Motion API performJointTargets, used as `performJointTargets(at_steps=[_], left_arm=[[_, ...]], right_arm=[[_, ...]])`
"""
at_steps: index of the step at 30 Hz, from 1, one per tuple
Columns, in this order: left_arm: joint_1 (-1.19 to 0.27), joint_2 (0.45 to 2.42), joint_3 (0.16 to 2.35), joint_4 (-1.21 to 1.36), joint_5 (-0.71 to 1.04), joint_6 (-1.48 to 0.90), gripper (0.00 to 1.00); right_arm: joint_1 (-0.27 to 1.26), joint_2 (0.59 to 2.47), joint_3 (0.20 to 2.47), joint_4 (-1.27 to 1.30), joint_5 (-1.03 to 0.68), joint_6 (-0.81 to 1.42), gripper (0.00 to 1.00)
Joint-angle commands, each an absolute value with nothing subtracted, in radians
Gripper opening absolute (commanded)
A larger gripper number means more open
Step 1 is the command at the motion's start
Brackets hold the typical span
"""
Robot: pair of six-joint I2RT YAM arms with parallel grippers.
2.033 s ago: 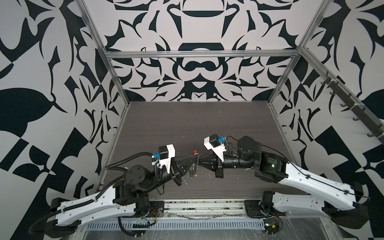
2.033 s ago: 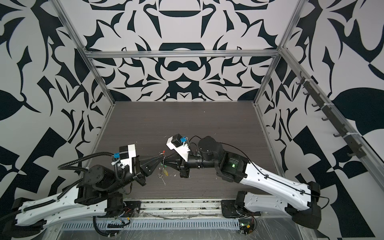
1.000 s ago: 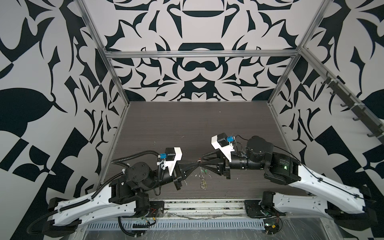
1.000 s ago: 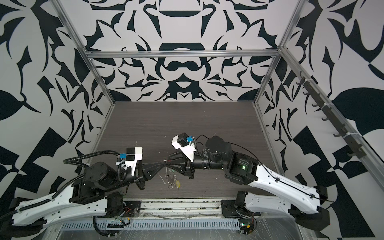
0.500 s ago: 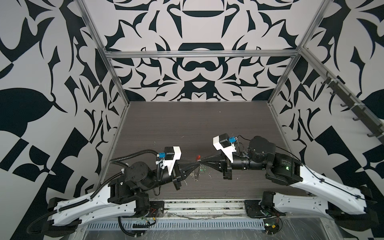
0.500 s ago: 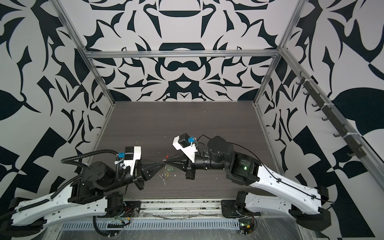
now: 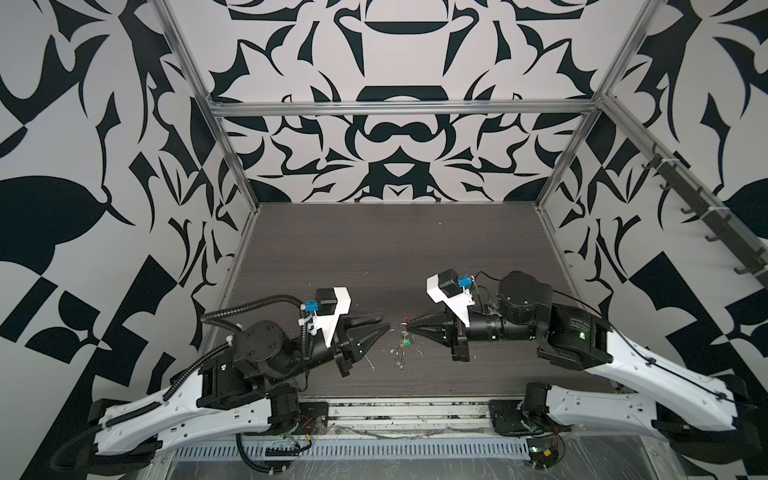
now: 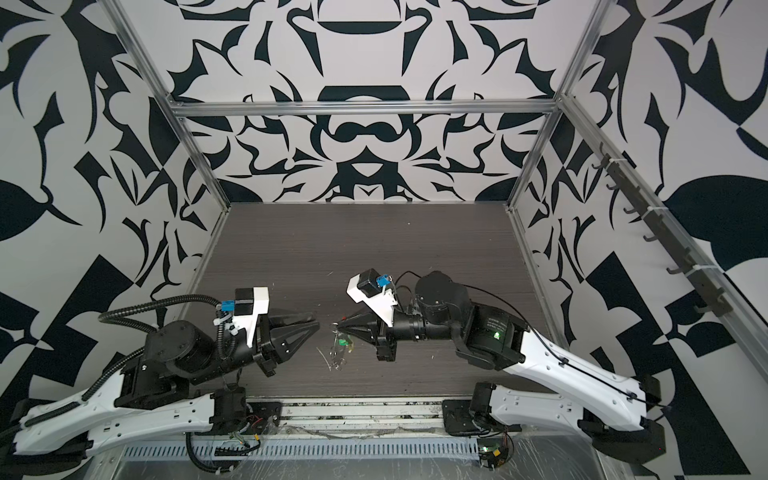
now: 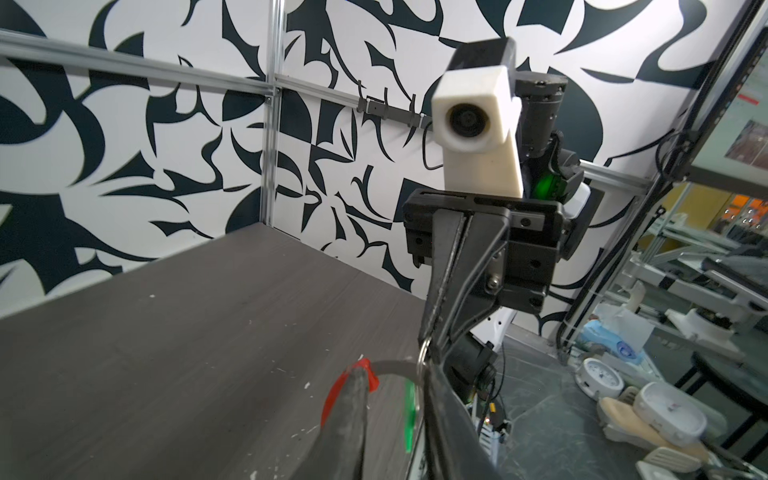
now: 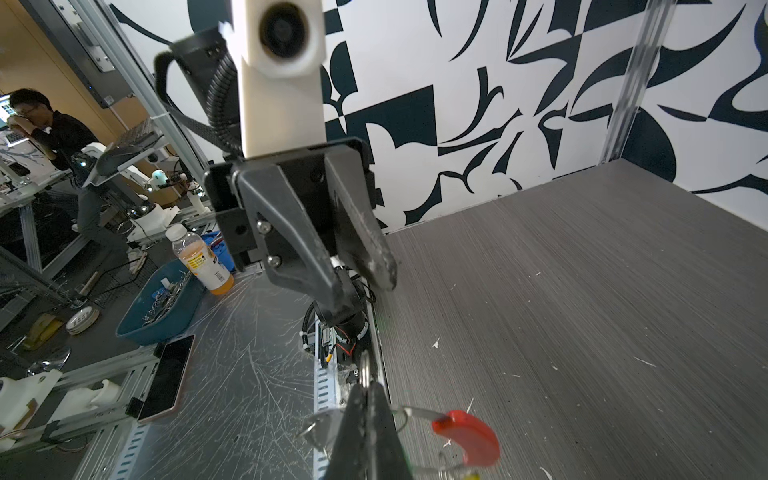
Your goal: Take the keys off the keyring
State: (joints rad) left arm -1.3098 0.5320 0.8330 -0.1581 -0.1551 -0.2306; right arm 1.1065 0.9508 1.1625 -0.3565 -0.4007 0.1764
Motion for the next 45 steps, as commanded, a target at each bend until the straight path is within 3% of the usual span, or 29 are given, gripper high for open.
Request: performJointTargets(at_steps=[1,11,25,30,40,45], left_arm=[[-1.308,0.566,0.902,-0.259,-0.126,-0.217,0.31],[-1.308,0.665,0.969,-0.354,-0.091,-0.215,0.33],[-1.308,0.678,1.000,-0.356,-0.078,-0.197,0.21],[-1.308,0.694,1.010,-0.359,-0.066,-0.195,0.11],[-1.308,0.711,1.008,-0.345,-0.061,-0.201,0.00],[-1.308,0.720,1.005,-0.339,-0.055,-0.208,0.00]], right_arm=[[1.088,0.955,1.222,-0.355,-0.446,0.161,0.00],[1.078,0.980,1.252,-0.371,-0.485,0.157,0.00],[1.076,0.988,1.249,-0.382,-0.485,0.153,0.00],[1.077,0.988,1.246,-0.382,-0.480,0.153,0.00],[1.076,0.988,1.240,-0.376,-0.477,0.155,0.00],[1.077,0.989,1.234,-0.366,-0.476,0.158,0.00]])
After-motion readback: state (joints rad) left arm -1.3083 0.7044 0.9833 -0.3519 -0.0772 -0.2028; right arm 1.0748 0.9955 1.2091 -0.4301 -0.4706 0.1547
